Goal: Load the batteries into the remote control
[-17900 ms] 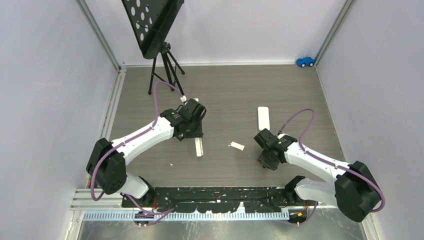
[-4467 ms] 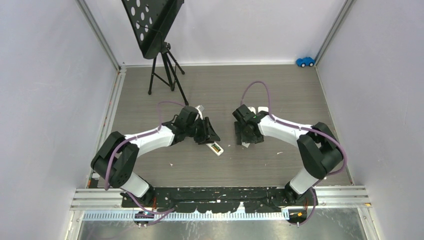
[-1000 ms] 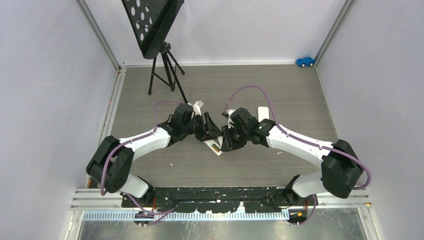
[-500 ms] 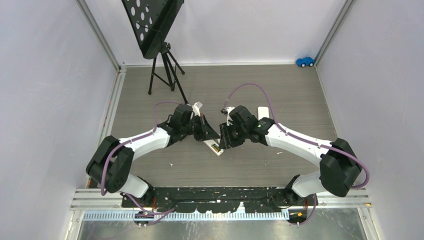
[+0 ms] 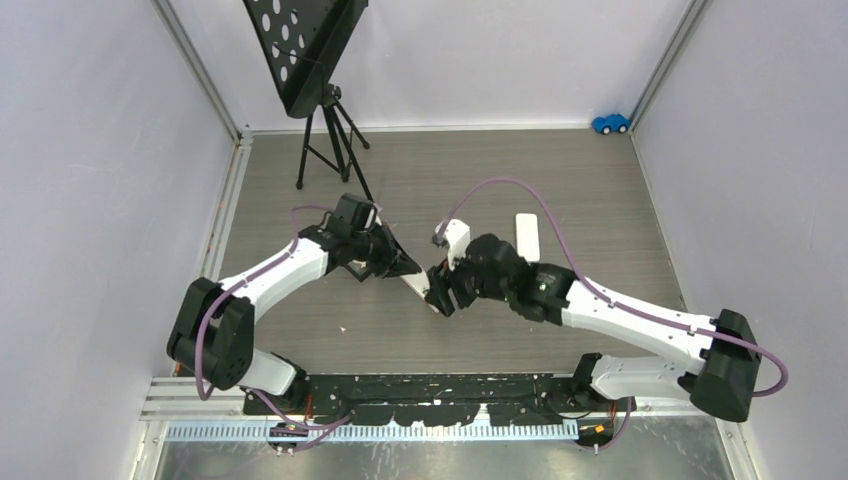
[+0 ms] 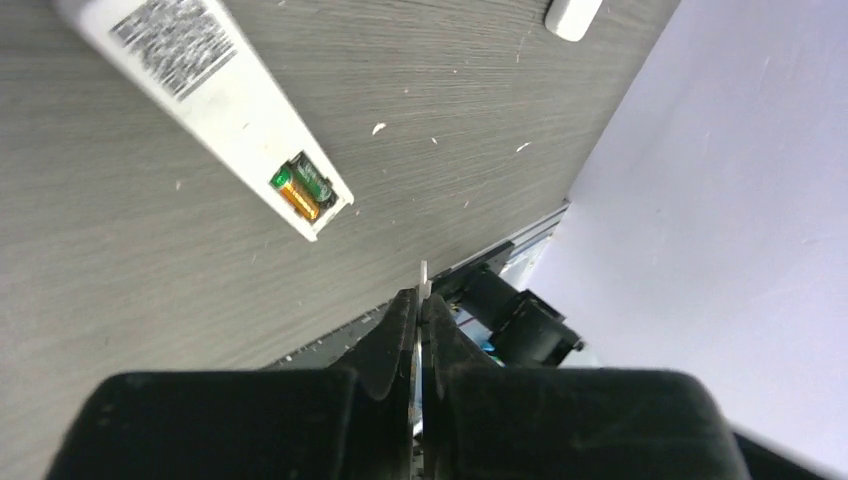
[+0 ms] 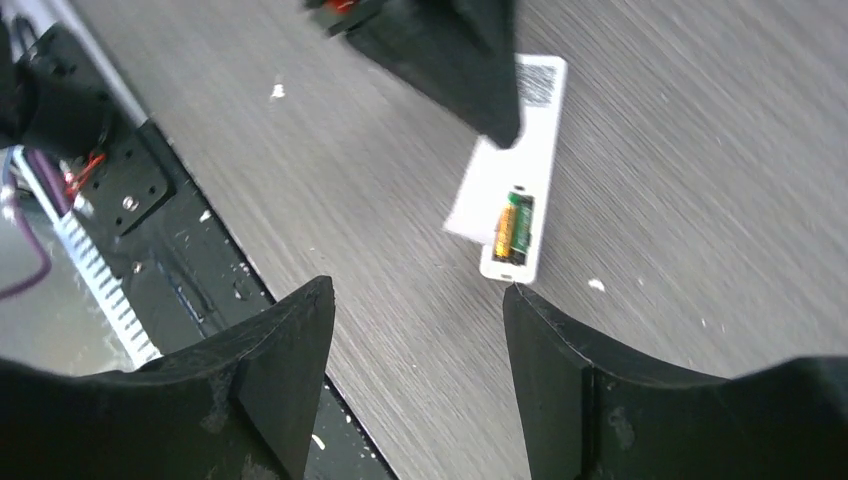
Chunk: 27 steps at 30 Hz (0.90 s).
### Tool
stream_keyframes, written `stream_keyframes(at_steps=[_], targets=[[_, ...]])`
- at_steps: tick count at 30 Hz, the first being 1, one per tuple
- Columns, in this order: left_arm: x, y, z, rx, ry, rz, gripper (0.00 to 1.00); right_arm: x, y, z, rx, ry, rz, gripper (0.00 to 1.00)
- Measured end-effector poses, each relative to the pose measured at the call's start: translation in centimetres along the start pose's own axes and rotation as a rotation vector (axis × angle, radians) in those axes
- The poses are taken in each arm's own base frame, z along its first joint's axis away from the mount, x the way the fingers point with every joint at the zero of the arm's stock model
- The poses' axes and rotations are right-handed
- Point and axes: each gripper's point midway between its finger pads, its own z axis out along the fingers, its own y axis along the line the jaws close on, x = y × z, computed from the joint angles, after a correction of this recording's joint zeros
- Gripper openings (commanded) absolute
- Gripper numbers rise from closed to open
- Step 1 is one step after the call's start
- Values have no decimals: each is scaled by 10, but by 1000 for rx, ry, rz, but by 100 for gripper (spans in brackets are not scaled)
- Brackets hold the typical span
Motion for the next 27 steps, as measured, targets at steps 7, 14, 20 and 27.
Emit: stream_keyframes(at_steps=[7, 14, 20, 27], targets=[[12, -4, -31, -86, 26, -172, 0, 2, 32, 0, -84, -128, -311, 61], [29, -5, -52, -120, 55, -266, 0, 3, 31, 11, -51, -211, -528, 43], [36, -10, -63, -108, 62, -300, 0, -8, 37, 19, -33, -266, -616, 37], [38, -9, -62, -115, 68, -336, 0, -14, 40, 23, -17, -309, -647, 4]])
